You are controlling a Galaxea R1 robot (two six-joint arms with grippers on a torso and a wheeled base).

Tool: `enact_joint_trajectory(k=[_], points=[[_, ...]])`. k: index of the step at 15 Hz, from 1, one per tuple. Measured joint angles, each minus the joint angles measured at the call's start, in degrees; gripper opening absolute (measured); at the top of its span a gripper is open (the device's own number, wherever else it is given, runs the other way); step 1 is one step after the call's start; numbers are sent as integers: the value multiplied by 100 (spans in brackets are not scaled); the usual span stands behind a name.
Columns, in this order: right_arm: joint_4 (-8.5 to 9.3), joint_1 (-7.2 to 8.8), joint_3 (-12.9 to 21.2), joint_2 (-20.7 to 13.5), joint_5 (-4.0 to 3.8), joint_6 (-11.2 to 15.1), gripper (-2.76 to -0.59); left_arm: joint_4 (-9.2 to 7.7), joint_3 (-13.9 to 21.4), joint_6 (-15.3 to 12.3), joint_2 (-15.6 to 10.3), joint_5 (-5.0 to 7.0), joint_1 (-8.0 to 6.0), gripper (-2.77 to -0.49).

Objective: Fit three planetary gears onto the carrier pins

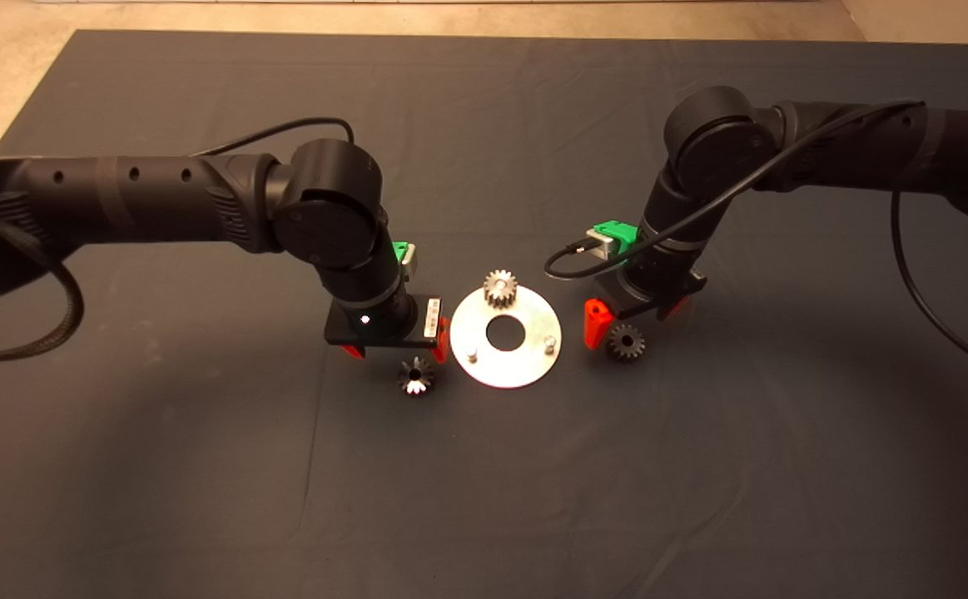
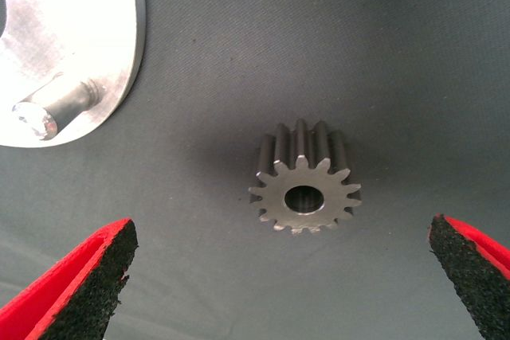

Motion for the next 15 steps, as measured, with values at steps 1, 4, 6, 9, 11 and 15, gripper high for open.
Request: enact_joint_trajectory(k=[1, 4, 6, 9, 11, 15], points=[[-44, -11, 0, 0, 0, 0, -63, 0, -2, 0, 0, 0, 0, -93], [-156, -142, 0, 0, -2, -6, -63, 6, -16, 46, -1, -2, 56, -93], [-210, -190, 0, 0, 2, -9, -63, 6, -18, 46, 0, 5, 83, -93], [-282, -222, 0, -2, 0, -17, -63, 11, -18, 48, 2, -2, 83, -93], [-300, -223, 0, -2, 1, -23, -63, 12, -18, 46, 2, -5, 115, -93], [-319, -247, -12, -2, 1, -24, -63, 15, -18, 46, 2, -11, 190, -93]])
